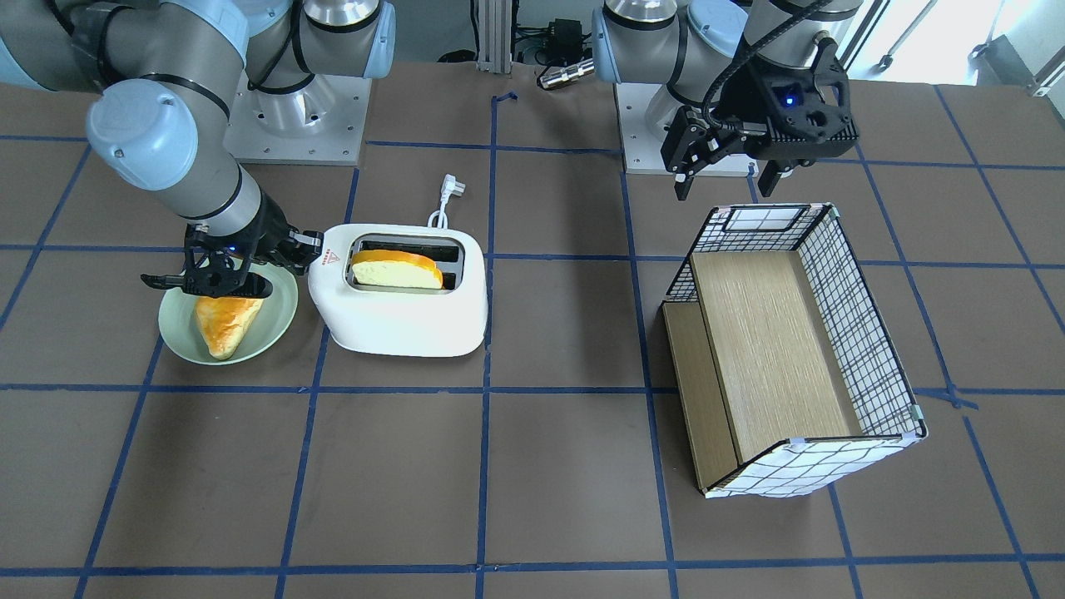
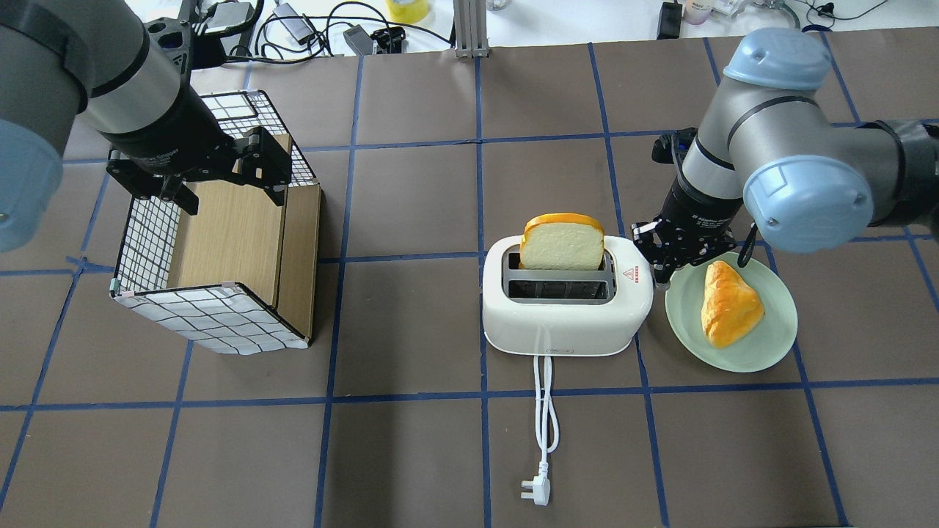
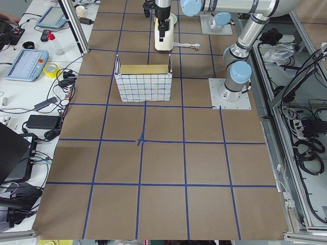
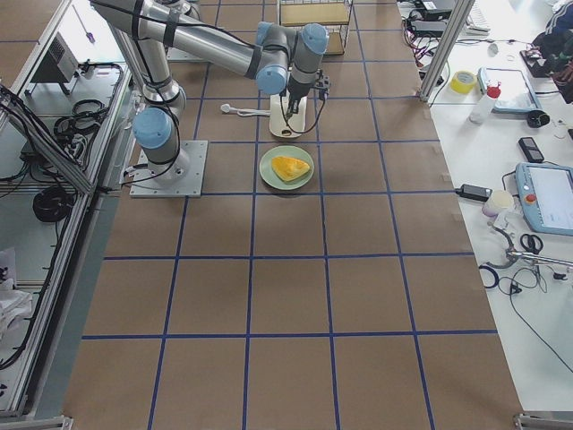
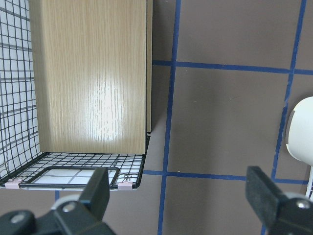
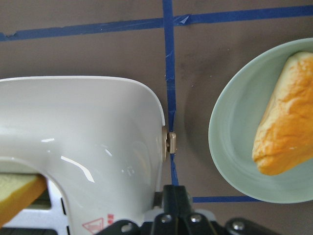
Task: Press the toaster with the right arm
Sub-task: 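Position the right gripper above the toaster lever beside the plate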
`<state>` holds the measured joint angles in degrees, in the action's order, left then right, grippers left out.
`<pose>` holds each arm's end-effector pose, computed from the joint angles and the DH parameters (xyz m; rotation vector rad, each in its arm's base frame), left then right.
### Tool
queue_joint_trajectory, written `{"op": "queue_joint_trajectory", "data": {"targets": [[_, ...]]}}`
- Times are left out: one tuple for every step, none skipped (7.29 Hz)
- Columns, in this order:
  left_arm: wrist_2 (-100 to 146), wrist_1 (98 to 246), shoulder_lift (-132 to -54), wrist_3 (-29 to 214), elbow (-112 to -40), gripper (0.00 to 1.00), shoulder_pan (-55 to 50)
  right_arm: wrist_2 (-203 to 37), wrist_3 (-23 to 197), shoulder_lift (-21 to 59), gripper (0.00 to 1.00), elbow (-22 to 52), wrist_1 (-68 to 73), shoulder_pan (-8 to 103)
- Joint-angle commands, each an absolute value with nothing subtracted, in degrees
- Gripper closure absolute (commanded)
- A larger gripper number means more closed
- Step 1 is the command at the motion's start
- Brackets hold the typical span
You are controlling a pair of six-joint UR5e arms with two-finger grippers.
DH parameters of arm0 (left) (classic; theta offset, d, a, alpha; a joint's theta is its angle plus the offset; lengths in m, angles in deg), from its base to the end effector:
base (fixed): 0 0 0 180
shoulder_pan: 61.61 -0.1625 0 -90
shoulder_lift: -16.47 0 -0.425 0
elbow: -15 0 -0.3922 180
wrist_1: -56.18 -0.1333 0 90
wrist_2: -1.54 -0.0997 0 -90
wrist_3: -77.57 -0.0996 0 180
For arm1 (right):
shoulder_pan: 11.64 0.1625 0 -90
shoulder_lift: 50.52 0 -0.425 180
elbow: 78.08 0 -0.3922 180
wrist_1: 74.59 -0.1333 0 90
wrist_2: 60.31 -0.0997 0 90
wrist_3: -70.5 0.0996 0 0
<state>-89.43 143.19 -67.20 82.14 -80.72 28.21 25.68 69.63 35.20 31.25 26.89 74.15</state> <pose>-0.1302 -0.4515 0.4960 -0.1304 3.1228 -0.0992 0.1056 -0.4767 0.3111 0.1001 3.0444 0.3186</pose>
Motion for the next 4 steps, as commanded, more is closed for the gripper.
{"op": "queue_joint_trajectory", "data": {"targets": [[-89.4,143.2,-67.2,82.1,-80.7,0.00,28.2,25.4,69.4,35.2,1.00,31.8,26.9,73.1],[-89.4,143.2,-67.2,82.1,-80.7,0.00,28.2,25.3,69.5,35.2,1.00,32.0,27.1,73.1],[-89.4,143.2,-67.2,82.1,-80.7,0.00,28.2,25.2,69.4,35.1,1.00,32.0,27.1,73.1],[-89.4,143.2,-67.2,82.1,-80.7,0.00,28.2,25.2,69.4,34.6,1.00,32.0,27.2,73.1]]}}
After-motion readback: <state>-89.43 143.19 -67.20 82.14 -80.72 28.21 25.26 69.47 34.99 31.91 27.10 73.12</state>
